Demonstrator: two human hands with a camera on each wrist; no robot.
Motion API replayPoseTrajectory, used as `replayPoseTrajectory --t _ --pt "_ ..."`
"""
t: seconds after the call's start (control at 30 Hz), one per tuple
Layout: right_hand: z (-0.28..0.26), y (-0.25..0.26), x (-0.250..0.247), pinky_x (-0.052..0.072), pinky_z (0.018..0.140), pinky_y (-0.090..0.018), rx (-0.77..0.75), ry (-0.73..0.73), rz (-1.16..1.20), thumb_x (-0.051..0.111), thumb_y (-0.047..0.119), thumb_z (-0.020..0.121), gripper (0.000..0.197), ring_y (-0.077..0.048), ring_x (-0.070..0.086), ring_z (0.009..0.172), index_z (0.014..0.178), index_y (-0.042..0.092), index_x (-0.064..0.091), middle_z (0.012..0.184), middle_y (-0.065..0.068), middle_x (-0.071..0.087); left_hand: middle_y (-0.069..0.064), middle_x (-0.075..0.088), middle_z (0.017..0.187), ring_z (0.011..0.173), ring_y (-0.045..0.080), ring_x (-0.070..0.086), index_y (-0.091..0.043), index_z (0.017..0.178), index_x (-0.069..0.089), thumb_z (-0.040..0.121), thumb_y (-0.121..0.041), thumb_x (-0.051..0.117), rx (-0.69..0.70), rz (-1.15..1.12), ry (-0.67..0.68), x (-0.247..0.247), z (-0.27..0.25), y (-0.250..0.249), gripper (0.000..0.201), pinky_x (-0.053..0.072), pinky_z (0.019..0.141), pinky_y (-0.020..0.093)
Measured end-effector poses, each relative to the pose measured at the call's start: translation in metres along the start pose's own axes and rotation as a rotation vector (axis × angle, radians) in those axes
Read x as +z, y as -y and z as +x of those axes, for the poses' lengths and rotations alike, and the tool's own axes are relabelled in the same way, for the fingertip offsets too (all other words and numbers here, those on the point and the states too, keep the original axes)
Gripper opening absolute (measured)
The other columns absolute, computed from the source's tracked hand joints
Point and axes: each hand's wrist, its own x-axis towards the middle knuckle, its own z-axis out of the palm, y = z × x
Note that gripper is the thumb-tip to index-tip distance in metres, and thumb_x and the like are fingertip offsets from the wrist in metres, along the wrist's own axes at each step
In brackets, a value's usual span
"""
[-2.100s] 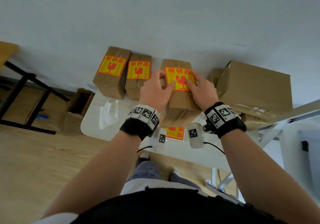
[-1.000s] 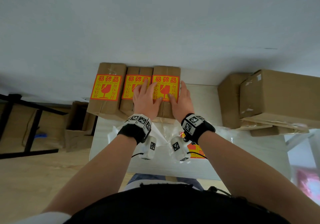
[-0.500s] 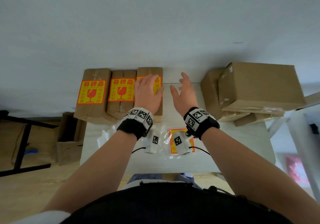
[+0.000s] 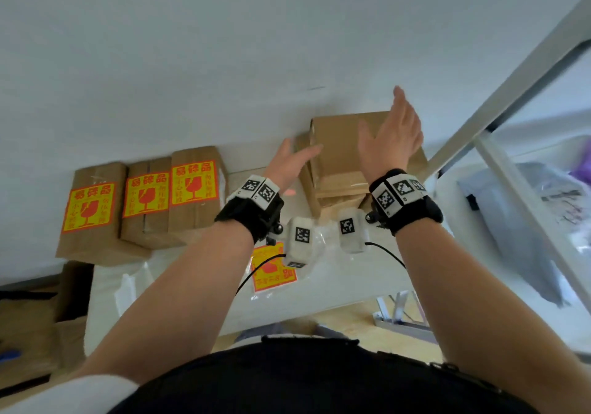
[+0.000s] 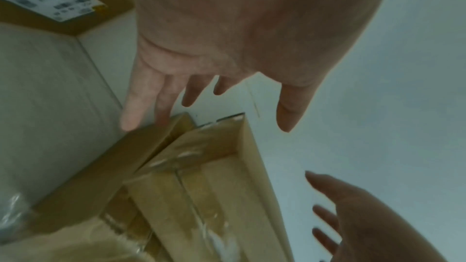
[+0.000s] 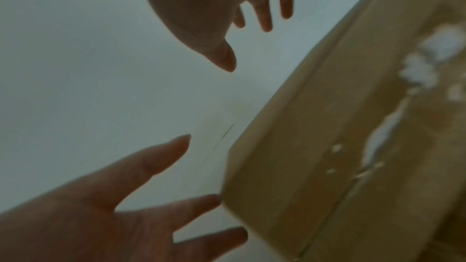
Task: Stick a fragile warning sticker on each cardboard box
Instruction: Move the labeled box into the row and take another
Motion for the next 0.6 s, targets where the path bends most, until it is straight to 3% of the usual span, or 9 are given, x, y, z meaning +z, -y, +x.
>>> replayPoseTrajectory --t 0.07,0.17,0.23,0.33,0.4,0.5,0.6 --pt "0.005 -0.026 -0.007 0.009 0.120 -0.051 0.176 0.108 -0.083 0.052 0.032 0.092 0.073 -0.033 0.015 0.147 0.153 0.018 0.015 0.158 -0.010 0.022 -0.001 0.020 0.162 0.137 0.032 0.039 -0.030 0.157 0.006 0.086 -0.053 0.064 -0.039 0.057 -0.005 0.018 0.001 0.003 0.094 0.046 0.100 0.055" --pt "0.002 -0.054 -0.012 0.013 0.119 -0.051 0.292 0.212 -0.111 0.052 0.034 0.089 0.075 -0.035 0.020 0.143 0.152 0.012 0.017 0.156 -0.014 0.024 -0.001 0.029 0.158 0.135 0.031 0.042 -0.026 0.156 0.012 0.091 -0.048 0.061 -0.061 0.067 0.001 0.040 0.001 0.006 0.084 0.045 0.102 0.047" --pt "-0.001 -0.063 -0.014 0.019 0.115 -0.047 0.265 0.222 -0.085 0.053 0.035 0.089 0.072 -0.035 0.028 0.137 0.149 0.010 0.024 0.150 -0.013 0.032 0.000 0.045 0.148 0.131 0.028 0.048 -0.024 0.152 0.028 0.095 -0.042 0.058 -0.011 0.037 -0.015 0.050 -0.001 0.009 0.067 0.043 0.103 0.040" --pt "0.001 -0.065 -0.021 0.029 0.112 -0.044 0.203 0.226 -0.016 0.056 0.033 0.088 0.066 -0.033 0.035 0.131 0.146 0.012 0.032 0.145 -0.012 0.039 0.000 0.056 0.139 0.123 0.022 0.056 -0.021 0.147 0.038 0.096 -0.039 0.057 0.069 0.005 -0.064 0.056 -0.008 0.014 0.058 0.043 0.107 0.041" --pt "0.002 -0.063 -0.027 0.033 0.109 -0.043 0.145 0.203 0.002 0.055 0.035 0.088 0.061 -0.030 0.039 0.127 0.143 0.015 0.038 0.141 -0.009 0.044 -0.002 0.057 0.136 0.122 0.021 0.056 -0.021 0.147 0.039 0.095 -0.041 0.057 0.094 -0.035 -0.113 0.056 -0.015 0.017 0.059 0.044 0.107 0.041" --pt "0.001 -0.053 -0.037 0.039 0.103 -0.039 0.065 0.144 0.067 0.053 0.038 0.090 0.051 -0.025 0.046 0.119 0.137 0.019 0.046 0.132 -0.003 0.053 -0.010 0.052 0.133 0.123 0.020 0.052 -0.024 0.147 0.036 0.089 -0.057 0.055 0.110 -0.074 -0.220 0.052 -0.027 0.021 0.069 0.040 0.108 0.041" --pt "-0.003 -0.041 -0.043 0.045 0.097 -0.037 0.069 0.125 0.296 0.050 0.041 0.092 0.043 -0.020 0.053 0.114 0.130 0.022 0.052 0.122 0.003 0.060 -0.008 0.051 0.127 0.121 0.023 0.050 -0.024 0.143 0.040 0.092 -0.054 0.053 0.082 -0.249 -0.294 0.045 -0.044 0.029 0.060 0.044 0.103 0.046"
